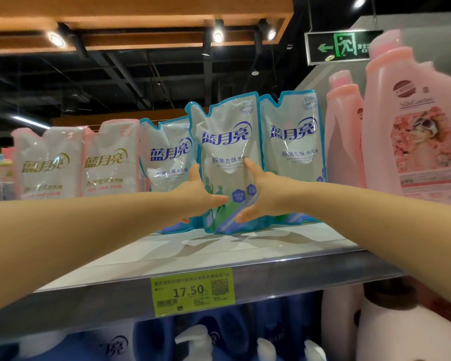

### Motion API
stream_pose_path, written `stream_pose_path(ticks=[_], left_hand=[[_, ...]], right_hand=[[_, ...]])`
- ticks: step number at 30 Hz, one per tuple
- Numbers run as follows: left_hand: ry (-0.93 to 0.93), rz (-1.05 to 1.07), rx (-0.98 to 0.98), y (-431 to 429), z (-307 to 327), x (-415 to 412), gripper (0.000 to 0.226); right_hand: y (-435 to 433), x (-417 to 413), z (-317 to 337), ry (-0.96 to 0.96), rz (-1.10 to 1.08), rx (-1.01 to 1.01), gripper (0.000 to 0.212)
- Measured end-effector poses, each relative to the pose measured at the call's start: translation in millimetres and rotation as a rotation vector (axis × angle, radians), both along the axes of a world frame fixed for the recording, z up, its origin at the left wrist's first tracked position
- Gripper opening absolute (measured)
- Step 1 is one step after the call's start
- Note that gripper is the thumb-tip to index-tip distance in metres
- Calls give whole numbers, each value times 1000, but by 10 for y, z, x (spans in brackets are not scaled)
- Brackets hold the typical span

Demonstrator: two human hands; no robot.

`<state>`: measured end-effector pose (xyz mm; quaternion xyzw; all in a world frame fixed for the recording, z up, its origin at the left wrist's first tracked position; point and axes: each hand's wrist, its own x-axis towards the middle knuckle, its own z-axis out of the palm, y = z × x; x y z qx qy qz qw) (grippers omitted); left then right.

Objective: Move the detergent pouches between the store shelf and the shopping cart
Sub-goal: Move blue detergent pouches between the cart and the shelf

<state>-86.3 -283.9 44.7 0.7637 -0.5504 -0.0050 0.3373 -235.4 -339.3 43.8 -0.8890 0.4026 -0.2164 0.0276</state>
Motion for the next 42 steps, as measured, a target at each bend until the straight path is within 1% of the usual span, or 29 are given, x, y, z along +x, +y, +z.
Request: stream_pose_path(ticks=[2,5,8,12,14,16,19,21,24,26,29,33,36,39,42], left_hand=[[-57,10,-14,62,10,-24,94],[-86,-22,-80,180,62,-78,89],[-154,-53,-123,331,107,-166,76],[-238,-71,-134,516,87,-342,59],[-254,-78,-140,616,64,-457,52],[-267,-81,-155,727,49,-566,43],[-269,-81,-222,916,30,-722,28],[-279,-71,-258,1022,4,-823,23],[-264,-41,-318,1198,-123,-962,23],[-241,-18,-325,1381,-249,-1042,24],[-223,-36,-333,1651,-414,-1133,19],[-203,-62,-345,2131,-689,-1354,13],[-110,-156,-371,2543,-944,-1576,12],[-58,-231,-383,2916,-1226,-1871,13],[93,-318,-379,3196,-1533,-2314,11]], right_hand=[[30,-19,27,-23,8,-21,124],[115,-92,71,-50,50,-34,123],[231,-204,109,-76,105,-51,122],[408,-390,119,-104,165,-90,117],[500,-521,112,-137,178,-124,110],[570,-672,96,-196,168,-156,98],[643,-908,26,-296,160,-164,79],[677,-1035,-41,-316,150,-166,68],[813,-1178,-185,-325,139,-186,57],[1012,-1275,-295,-334,153,-160,51],[1336,-1400,-451,-341,177,-127,40],[1898,-1629,-745,-326,230,-95,32],[2343,-1832,-996,-418,262,-14,25],[2782,-2037,-1264,-541,262,78,16],[3171,-2303,-1582,-621,237,193,12]])
